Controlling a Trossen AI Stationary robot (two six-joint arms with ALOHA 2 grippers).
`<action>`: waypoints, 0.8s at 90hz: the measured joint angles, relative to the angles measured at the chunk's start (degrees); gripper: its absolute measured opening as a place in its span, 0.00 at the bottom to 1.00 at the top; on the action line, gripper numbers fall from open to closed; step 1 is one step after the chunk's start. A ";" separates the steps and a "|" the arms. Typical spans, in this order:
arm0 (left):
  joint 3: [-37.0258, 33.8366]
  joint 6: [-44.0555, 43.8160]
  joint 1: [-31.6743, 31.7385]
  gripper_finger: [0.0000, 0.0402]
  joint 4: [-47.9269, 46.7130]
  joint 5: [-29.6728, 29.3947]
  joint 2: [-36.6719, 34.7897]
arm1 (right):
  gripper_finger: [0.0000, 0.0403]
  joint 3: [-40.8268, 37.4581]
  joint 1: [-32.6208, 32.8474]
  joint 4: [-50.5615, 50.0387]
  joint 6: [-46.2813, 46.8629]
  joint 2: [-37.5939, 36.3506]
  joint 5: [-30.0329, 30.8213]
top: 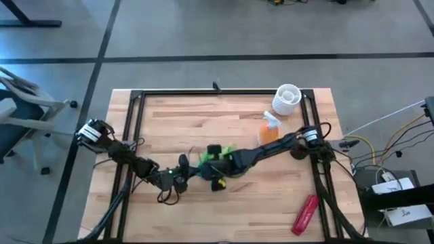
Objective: Apply microfiber cloth
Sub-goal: Wipe the back and front of the tablet with the green microfiber cloth
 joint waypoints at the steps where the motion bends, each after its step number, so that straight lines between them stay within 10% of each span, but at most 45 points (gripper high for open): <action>1: 0.00 0.00 0.01 0.03 0.00 0.00 0.00 | 0.00 0.02 0.16 -0.01 0.25 0.00 0.07; 72: 0.00 -1.36 0.10 0.07 -0.09 -0.73 0.04 | 0.00 -2.34 2.62 -12.56 15.22 -1.64 3.13</action>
